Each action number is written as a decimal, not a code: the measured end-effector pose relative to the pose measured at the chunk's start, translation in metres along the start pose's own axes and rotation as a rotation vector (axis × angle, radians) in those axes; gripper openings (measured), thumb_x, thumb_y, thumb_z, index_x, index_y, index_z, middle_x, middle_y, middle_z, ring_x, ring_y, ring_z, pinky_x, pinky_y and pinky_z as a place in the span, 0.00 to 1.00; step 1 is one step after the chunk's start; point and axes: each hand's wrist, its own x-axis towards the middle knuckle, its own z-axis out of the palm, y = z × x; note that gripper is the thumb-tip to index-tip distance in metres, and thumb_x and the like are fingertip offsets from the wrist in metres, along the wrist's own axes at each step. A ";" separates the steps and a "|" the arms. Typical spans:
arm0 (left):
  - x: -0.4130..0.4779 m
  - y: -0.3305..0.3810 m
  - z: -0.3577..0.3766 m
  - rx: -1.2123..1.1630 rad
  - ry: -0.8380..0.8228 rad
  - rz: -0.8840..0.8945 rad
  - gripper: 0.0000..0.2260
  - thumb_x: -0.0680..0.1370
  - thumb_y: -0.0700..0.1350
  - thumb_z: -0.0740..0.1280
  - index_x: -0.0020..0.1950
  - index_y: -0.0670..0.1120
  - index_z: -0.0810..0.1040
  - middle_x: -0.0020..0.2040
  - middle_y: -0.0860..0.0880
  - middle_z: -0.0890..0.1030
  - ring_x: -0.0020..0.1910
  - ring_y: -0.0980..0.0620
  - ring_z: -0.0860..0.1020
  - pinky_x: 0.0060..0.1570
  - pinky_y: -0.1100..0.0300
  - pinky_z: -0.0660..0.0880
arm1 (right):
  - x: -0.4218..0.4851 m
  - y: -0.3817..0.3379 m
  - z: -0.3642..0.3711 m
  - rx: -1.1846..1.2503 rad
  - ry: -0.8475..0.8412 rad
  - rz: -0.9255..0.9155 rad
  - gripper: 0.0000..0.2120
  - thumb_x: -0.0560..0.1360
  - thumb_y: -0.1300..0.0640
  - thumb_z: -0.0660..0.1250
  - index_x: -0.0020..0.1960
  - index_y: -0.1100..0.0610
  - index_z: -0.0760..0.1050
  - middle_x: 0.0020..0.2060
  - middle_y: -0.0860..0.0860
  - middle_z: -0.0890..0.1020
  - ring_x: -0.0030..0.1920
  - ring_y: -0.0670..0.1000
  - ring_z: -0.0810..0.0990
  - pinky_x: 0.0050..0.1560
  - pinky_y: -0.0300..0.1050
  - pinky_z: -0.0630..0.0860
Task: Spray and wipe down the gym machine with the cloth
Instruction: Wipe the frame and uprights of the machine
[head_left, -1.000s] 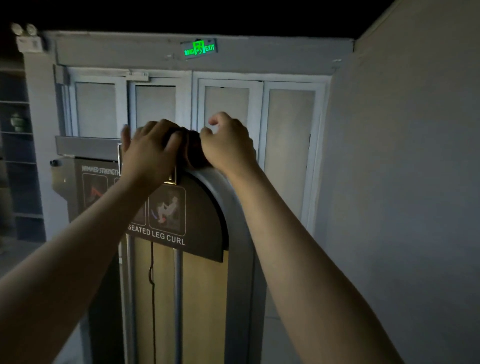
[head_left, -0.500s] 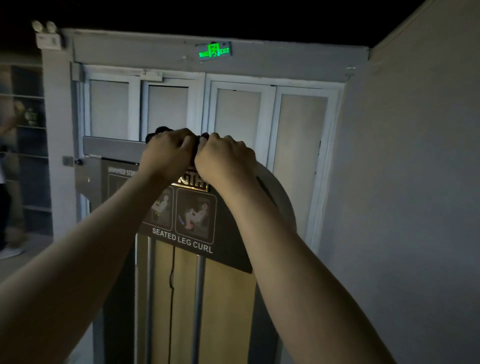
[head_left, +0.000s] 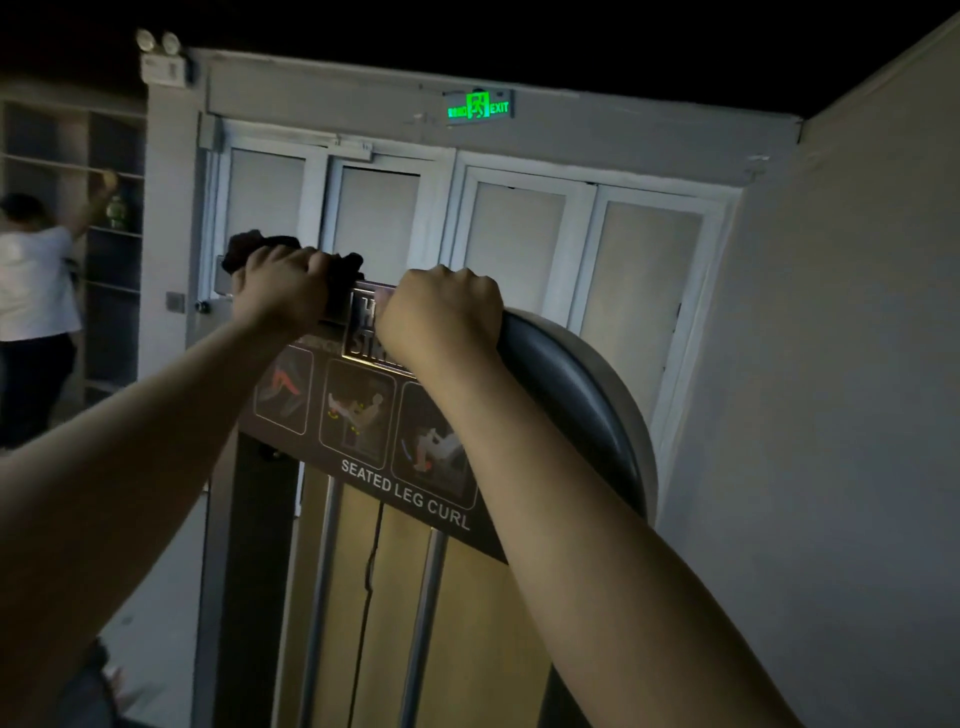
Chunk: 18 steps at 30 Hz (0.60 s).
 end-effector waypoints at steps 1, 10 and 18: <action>-0.002 0.002 0.000 0.022 -0.008 -0.018 0.29 0.74 0.57 0.43 0.59 0.43 0.76 0.66 0.38 0.76 0.70 0.36 0.68 0.71 0.37 0.61 | -0.001 0.000 0.002 -0.001 0.041 -0.015 0.18 0.83 0.44 0.54 0.53 0.54 0.78 0.48 0.53 0.81 0.47 0.55 0.76 0.45 0.48 0.67; -0.032 0.018 0.009 0.009 0.090 0.176 0.31 0.78 0.60 0.47 0.66 0.42 0.78 0.68 0.41 0.76 0.72 0.42 0.68 0.74 0.47 0.58 | 0.015 -0.027 0.007 0.047 -0.021 0.038 0.11 0.80 0.51 0.59 0.56 0.53 0.77 0.51 0.52 0.81 0.51 0.56 0.78 0.51 0.50 0.70; 0.011 -0.023 -0.009 -0.089 0.052 -0.011 0.19 0.82 0.52 0.47 0.52 0.44 0.75 0.58 0.35 0.79 0.61 0.36 0.72 0.68 0.40 0.64 | 0.019 -0.042 0.025 0.011 0.101 -0.006 0.07 0.78 0.52 0.61 0.47 0.54 0.75 0.41 0.52 0.79 0.42 0.56 0.77 0.51 0.49 0.74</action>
